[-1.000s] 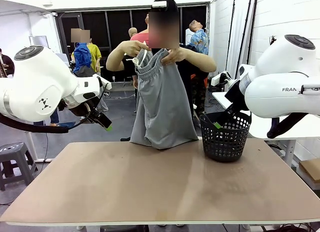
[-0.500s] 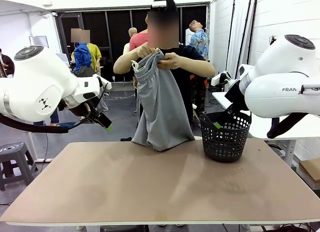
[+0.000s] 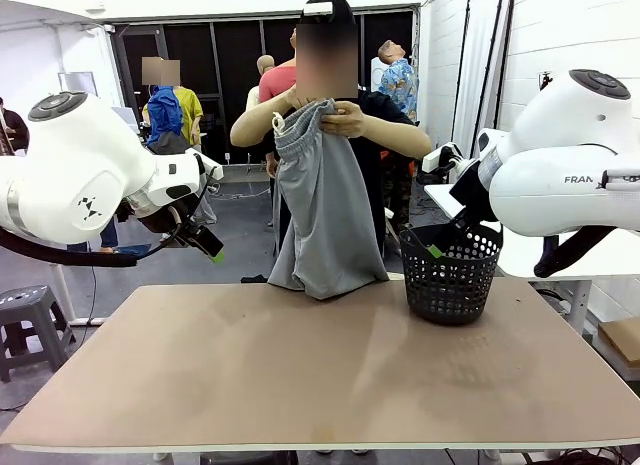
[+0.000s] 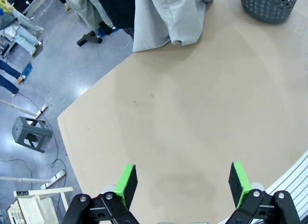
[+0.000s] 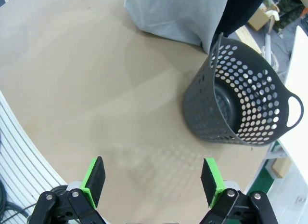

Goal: Fold the training pants.
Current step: Grab both ends of the Training pants handed by a person.

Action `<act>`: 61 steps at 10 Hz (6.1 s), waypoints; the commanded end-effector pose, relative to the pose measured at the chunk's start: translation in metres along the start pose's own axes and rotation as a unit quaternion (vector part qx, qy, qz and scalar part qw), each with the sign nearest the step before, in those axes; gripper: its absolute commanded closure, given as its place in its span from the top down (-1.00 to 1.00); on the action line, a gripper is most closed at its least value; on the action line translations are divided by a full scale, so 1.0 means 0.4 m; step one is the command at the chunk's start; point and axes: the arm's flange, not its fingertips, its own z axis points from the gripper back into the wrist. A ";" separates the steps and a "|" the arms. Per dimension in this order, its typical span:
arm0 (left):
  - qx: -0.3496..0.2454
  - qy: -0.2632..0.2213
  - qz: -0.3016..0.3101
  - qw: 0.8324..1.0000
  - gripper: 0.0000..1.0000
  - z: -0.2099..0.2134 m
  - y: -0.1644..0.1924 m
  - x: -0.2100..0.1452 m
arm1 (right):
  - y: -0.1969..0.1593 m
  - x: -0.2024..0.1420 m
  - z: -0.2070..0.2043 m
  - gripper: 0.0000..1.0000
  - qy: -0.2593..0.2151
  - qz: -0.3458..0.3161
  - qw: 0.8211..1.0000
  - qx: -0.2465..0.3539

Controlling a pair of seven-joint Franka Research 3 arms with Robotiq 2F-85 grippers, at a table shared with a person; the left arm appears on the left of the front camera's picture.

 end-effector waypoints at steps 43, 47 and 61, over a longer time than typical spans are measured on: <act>0.001 -0.005 -0.004 1.000 1.00 0.001 0.000 0.001 | -0.001 0.000 0.000 1.00 0.000 -0.001 1.000 0.000; 0.001 -0.005 -0.004 1.000 1.00 0.001 0.000 0.001 | -0.001 0.000 0.000 1.00 0.000 -0.001 1.000 0.000; 0.001 -0.005 -0.004 1.000 1.00 0.001 0.000 0.001 | -0.001 0.000 0.000 1.00 0.000 -0.001 1.000 0.000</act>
